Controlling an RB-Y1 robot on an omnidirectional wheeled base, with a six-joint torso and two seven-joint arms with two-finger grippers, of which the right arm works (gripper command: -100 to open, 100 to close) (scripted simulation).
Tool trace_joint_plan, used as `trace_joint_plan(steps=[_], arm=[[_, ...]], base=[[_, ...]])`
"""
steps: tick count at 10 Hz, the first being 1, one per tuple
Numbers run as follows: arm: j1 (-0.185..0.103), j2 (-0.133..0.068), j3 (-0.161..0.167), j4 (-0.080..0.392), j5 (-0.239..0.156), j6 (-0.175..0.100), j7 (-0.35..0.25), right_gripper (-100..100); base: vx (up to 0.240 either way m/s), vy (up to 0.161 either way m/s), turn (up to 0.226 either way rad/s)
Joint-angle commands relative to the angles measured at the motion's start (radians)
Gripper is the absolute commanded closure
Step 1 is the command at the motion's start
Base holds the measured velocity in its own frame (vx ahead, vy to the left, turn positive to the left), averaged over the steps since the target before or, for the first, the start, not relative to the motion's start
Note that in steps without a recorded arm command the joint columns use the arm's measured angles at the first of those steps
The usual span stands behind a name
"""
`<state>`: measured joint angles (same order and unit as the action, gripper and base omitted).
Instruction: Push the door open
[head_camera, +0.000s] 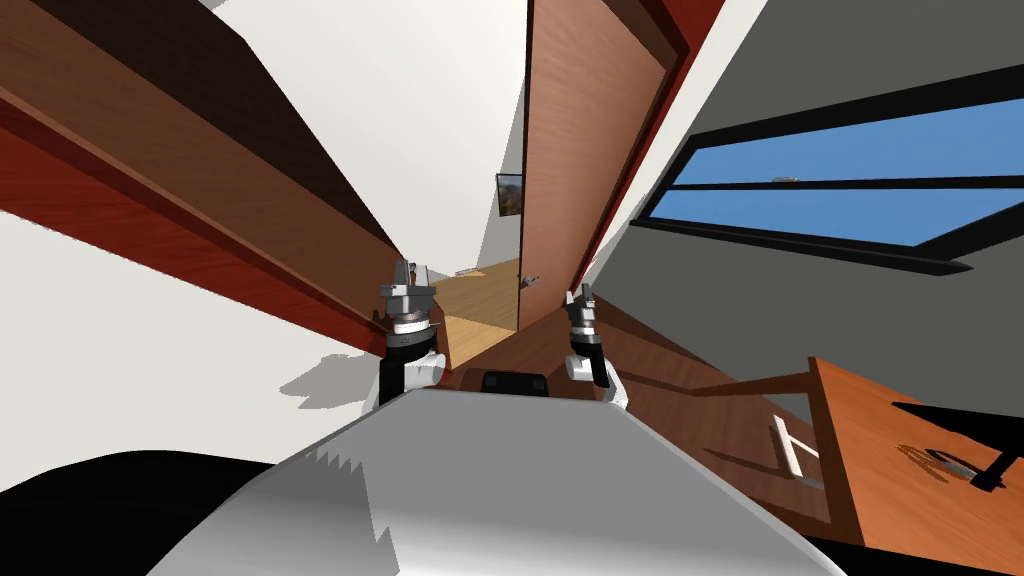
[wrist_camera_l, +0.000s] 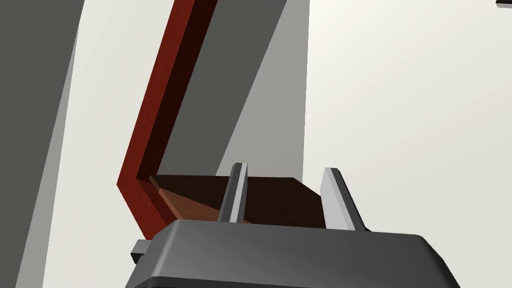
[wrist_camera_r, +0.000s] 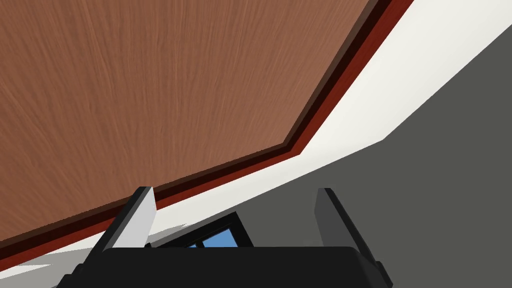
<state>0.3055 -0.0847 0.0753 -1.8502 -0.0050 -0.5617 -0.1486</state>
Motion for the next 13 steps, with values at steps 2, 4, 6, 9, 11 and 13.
trace_joint_plan(steps=[2, 4, 6, 9, 11, 13], arm=[[-0.028, -0.009, 0.02, 0.08, -0.003, -0.016, 0.003, -100], [-0.039, -0.013, 0.028, 0.132, -0.004, -0.024, 0.003, -100], [-0.062, -0.021, 0.044, 0.203, -0.007, -0.041, 0.005, -100], [-0.073, -0.024, 0.053, 0.249, -0.008, -0.049, 0.006, -100], [-0.084, -0.028, 0.061, 0.288, -0.009, -0.057, 0.007, -100], [-0.107, -0.034, 0.077, 0.351, -0.012, -0.073, 0.009, -100]], base=[[0.075, -0.071, 0.124], [0.051, -0.052, 0.069], [0.077, -0.069, 0.146], [0.039, -0.053, 0.051], [0.039, -0.041, 0.064], [0.049, -0.055, 0.11]])
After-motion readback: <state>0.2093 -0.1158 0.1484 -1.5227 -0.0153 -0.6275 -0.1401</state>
